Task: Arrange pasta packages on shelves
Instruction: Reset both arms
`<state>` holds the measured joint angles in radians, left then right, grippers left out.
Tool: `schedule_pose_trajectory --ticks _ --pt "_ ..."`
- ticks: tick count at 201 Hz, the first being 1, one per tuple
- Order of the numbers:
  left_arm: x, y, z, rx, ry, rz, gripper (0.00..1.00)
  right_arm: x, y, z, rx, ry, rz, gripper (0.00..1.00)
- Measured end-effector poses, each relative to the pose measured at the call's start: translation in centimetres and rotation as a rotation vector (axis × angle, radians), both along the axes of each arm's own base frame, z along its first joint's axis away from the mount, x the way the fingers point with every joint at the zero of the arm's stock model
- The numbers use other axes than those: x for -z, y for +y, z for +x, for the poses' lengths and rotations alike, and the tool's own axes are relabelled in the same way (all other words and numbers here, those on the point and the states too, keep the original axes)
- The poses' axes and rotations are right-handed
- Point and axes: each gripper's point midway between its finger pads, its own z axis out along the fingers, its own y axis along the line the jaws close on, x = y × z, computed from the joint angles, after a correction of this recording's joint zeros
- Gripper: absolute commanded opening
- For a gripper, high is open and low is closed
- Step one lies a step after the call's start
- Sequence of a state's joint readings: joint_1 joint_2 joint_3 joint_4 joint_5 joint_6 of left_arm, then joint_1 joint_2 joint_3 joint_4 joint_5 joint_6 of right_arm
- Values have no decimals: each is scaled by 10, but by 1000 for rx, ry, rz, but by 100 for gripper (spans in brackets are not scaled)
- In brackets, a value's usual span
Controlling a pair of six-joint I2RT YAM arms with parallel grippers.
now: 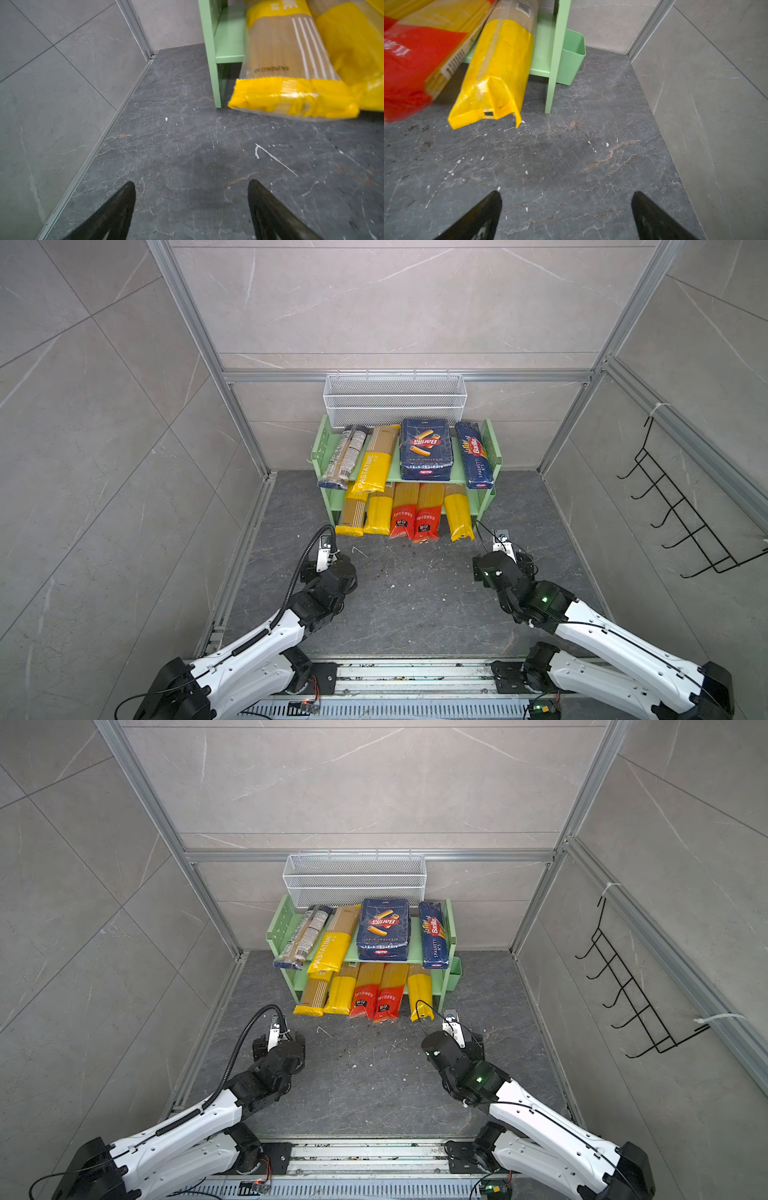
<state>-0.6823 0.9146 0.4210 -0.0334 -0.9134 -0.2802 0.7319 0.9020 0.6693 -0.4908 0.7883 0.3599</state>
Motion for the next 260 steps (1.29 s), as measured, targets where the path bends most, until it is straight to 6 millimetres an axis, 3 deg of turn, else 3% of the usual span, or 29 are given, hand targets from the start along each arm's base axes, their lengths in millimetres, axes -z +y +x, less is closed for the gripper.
schedule_pose_trajectory --ticks 37,70,91,131,174,195,234,260 --pt "-1 35 12 -95 -35 9 85 14 -39 23 130 10 70 99" --pt "-1 40 24 -110 -56 63 85 24 -90 33 267 6 206 99" --pt "10 46 32 -132 -36 97 86 31 -106 45 305 5 268 99" --pt "45 84 24 -223 10 83 87 72 -112 69 323 77 321 100" --pt "46 108 32 -275 -54 4 87 75 -111 90 304 13 350 99" --pt "52 110 42 -256 -56 -15 86 81 -109 101 287 -17 360 99" --pt "52 96 58 -164 -49 -32 85 116 -101 110 237 72 341 99" --pt "47 86 62 -96 -81 -44 84 111 -99 115 208 49 328 99"
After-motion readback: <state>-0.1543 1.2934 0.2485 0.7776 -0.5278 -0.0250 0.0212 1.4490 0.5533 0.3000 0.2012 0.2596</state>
